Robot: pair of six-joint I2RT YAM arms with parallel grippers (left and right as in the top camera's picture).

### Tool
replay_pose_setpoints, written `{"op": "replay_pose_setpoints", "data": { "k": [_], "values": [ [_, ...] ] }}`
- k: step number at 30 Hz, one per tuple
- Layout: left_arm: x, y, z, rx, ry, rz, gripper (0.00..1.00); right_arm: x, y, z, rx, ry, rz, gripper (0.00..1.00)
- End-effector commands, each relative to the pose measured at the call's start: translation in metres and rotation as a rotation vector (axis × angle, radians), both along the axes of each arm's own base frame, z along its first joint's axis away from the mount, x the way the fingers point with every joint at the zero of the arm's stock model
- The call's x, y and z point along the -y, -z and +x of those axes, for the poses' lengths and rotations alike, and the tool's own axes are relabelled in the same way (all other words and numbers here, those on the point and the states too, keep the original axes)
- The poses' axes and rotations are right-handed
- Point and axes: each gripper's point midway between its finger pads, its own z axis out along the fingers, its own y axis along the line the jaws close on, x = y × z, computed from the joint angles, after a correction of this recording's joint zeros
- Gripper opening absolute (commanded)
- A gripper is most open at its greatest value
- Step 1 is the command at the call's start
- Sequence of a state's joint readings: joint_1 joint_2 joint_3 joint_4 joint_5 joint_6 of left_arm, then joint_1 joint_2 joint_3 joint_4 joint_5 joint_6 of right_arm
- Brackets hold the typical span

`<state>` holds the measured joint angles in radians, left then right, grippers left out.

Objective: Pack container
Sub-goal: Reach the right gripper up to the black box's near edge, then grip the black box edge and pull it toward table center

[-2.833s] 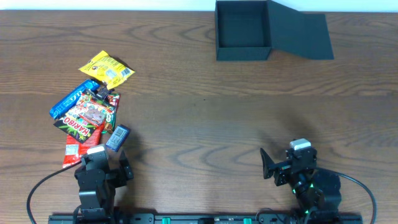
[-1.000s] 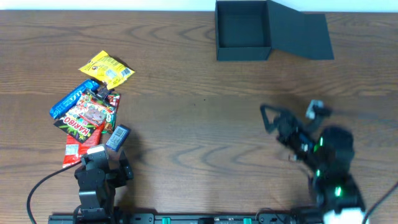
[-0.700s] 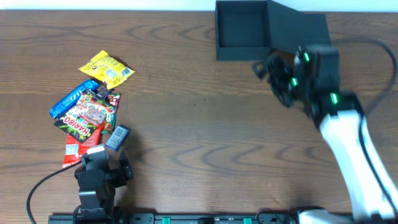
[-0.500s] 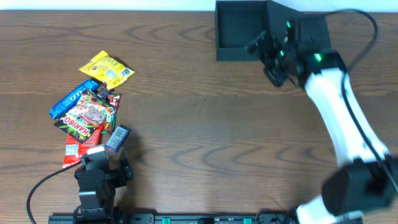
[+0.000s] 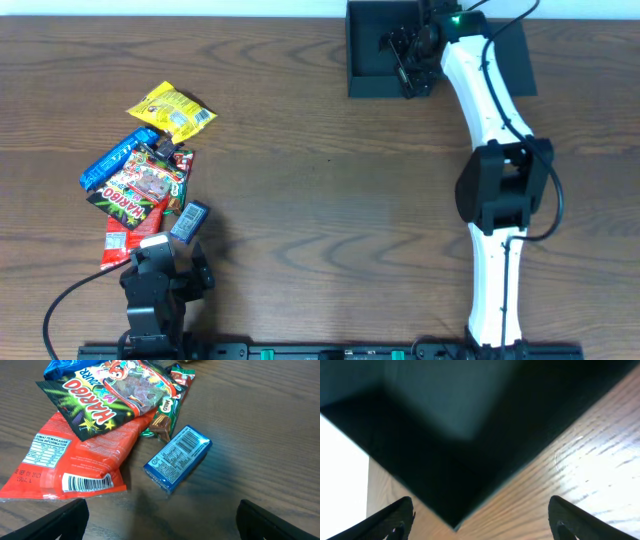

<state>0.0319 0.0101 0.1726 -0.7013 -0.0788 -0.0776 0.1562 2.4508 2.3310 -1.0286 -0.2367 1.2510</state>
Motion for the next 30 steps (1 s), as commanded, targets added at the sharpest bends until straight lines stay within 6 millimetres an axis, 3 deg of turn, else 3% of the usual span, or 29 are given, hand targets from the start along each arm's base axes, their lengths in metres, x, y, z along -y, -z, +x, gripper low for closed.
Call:
{"op": "replay_pose_setpoints", "data": {
  "k": [1, 4, 11, 17, 28, 30],
  "values": [
    [-0.002, 0.005, -0.001, -0.012, -0.004, 0.012, 0.95, 0.014, 0.012, 0.004, -0.040, 0.063, 0.019, 0.83],
    [-0.002, 0.005, -0.001, -0.012, -0.004, 0.012, 0.95, 0.021, 0.023, 0.000, -0.076, 0.073, 0.015, 0.78],
    [-0.002, 0.005, -0.001, -0.012, -0.004, 0.012, 0.95, 0.038, 0.028, -0.002, -0.091, 0.098, -0.023, 0.55],
    [-0.002, 0.005, -0.001, -0.012, -0.004, 0.012, 0.95, 0.048, 0.034, -0.001, -0.101, 0.106, -0.028, 0.43],
    [-0.002, 0.005, -0.001, -0.012, -0.004, 0.012, 0.95, 0.049, 0.050, -0.005, -0.135, 0.097, -0.032, 0.17],
    [-0.002, 0.005, -0.001, -0.012, -0.004, 0.012, 0.95, 0.049, 0.051, -0.005, -0.140, 0.096, -0.029, 0.08]
  ]
}}
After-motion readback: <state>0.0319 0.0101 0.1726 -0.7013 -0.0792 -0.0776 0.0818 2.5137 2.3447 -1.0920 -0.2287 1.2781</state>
